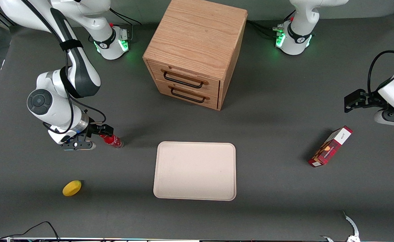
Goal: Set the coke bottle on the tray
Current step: 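Move the right gripper down over the red Coca-Cola bottle, then close the right gripper around the bottle's cap end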
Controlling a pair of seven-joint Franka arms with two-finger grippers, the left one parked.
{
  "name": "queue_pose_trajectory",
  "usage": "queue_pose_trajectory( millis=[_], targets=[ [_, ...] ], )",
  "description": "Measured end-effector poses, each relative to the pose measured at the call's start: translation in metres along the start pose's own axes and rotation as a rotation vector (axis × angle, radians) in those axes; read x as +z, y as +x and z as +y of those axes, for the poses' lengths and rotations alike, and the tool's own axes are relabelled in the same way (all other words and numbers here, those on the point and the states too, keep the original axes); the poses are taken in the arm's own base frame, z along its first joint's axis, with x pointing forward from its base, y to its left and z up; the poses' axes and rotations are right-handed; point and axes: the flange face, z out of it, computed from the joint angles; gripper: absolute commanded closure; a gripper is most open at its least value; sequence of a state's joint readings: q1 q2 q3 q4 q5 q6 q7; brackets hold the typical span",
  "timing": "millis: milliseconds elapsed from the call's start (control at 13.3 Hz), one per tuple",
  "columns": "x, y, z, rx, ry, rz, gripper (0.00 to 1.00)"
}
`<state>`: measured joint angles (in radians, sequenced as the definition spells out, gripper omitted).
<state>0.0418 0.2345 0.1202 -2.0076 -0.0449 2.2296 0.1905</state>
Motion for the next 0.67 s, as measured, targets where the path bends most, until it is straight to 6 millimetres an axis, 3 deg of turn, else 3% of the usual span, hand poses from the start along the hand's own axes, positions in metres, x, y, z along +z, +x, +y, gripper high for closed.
queue_pose_trajectory(
  millis=[150, 300, 450, 600, 675],
  targets=[
    [0.0073, -0.0023, 0.0053, 0.001, 0.002, 0.007, 0.21],
    [0.0106, -0.0039, 0.0062, 0.0, 0.002, 0.008, 0.4],
    [0.011, -0.004, 0.0061, 0.0, 0.003, 0.011, 0.62],
    [0.011, -0.004, 0.006, -0.001, 0.003, 0.011, 0.92],
    [0.0111, -0.0041, 0.0057, -0.002, 0.003, 0.011, 1.0]
  ],
)
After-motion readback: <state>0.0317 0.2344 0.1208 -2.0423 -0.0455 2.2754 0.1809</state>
